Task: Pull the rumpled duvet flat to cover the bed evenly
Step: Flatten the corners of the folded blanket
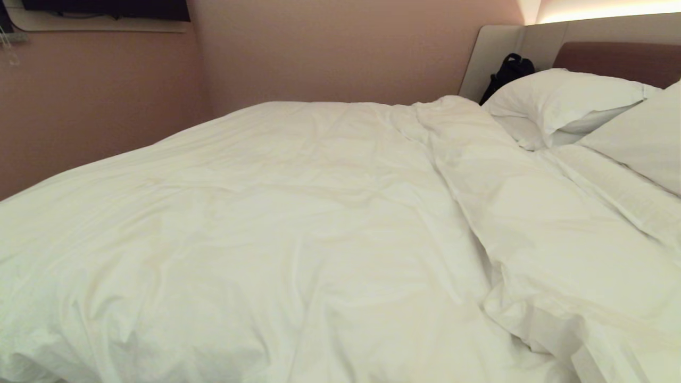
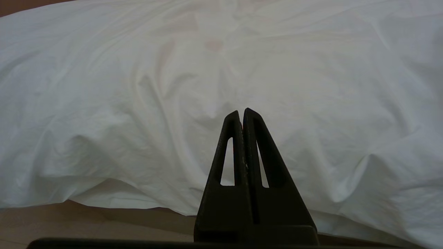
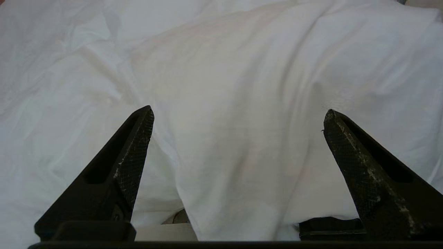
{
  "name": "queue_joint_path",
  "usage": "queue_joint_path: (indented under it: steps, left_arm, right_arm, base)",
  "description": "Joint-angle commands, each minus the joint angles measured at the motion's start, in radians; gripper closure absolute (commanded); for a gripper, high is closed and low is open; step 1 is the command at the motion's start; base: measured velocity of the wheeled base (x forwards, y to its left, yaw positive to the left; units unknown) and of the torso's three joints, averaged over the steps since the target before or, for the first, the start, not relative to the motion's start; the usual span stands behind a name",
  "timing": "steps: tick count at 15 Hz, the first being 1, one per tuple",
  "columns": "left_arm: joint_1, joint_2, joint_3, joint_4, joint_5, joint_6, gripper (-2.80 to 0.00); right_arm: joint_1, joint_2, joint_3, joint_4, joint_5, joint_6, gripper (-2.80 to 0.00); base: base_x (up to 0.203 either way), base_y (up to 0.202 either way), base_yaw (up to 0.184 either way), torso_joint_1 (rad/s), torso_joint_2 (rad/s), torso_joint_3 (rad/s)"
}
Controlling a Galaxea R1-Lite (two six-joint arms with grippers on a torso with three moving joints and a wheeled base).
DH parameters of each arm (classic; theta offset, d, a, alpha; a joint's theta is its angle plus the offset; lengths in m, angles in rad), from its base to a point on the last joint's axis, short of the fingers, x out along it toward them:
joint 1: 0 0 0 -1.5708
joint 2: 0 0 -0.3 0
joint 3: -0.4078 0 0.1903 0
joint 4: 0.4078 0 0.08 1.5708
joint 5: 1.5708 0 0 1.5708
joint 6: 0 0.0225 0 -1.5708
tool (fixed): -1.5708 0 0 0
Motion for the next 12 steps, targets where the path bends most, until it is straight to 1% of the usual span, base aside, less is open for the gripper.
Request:
queue_joint_path:
  steps: [1, 2, 3, 4, 6, 8, 9, 11, 12]
  left_arm:
    - [0.000, 0.000, 0.000, -0.001, 0.001, 0.000, 0.00]
    - [0.000, 0.000, 0.000, -0.001, 0.001, 0.000, 0.00]
    - [0.000, 0.000, 0.000, -0.001, 0.001, 0.000, 0.00]
    - [0.000, 0.000, 0.000, -0.001, 0.001, 0.000, 0.00]
    - [0.000, 0.000, 0.000, -0.001, 0.001, 0.000, 0.00]
    - [0.000, 0.000, 0.000, -0.001, 0.001, 0.000, 0.00]
    - [0.000, 0.000, 0.000, -0.001, 0.001, 0.000, 0.00]
    - [0.000, 0.000, 0.000, -0.001, 0.001, 0.000, 0.00]
    - [0.000, 0.000, 0.000, -0.001, 0.001, 0.000, 0.00]
  right_arm:
    - [-0.007, 0.077, -0.011, -0.198, 0.058, -0.006, -2.80]
    - [-0.008, 0.114, -0.007, -0.255, 0.108, -0.009, -2.80]
    - [-0.008, 0.150, 0.006, -0.298, 0.159, -0.013, 0.00]
    - [-0.007, 0.182, 0.022, -0.345, 0.204, -0.021, 0.00]
    - [0.003, 0.245, 0.091, -0.477, 0.279, -0.071, 0.00]
    - [0.006, 0.324, 0.134, -0.584, 0.297, -0.110, 0.00]
    - [0.006, 0.378, 0.141, -0.619, 0.298, -0.117, 0.00]
    - [0.005, 0.462, 0.150, -0.640, 0.293, -0.120, 0.00]
    - [0.005, 0.466, 0.167, -0.608, 0.293, -0.120, 0.00]
  base:
    - [0.000, 0.000, 0.000, 0.000, 0.00, 0.000]
    - [0.000, 0.000, 0.000, 0.000, 0.00, 0.000]
    - [0.000, 0.000, 0.000, 0.000, 0.00, 0.000]
    - [0.000, 0.000, 0.000, 0.000, 0.00, 0.000]
    - [0.000, 0.000, 0.000, 0.000, 0.00, 0.000]
    - [0.000, 0.000, 0.000, 0.000, 0.00, 0.000]
    - [0.000, 0.000, 0.000, 0.000, 0.00, 0.000]
    - [0.000, 0.000, 0.000, 0.000, 0.00, 0.000]
    - [0.000, 0.000, 0.000, 0.000, 0.00, 0.000]
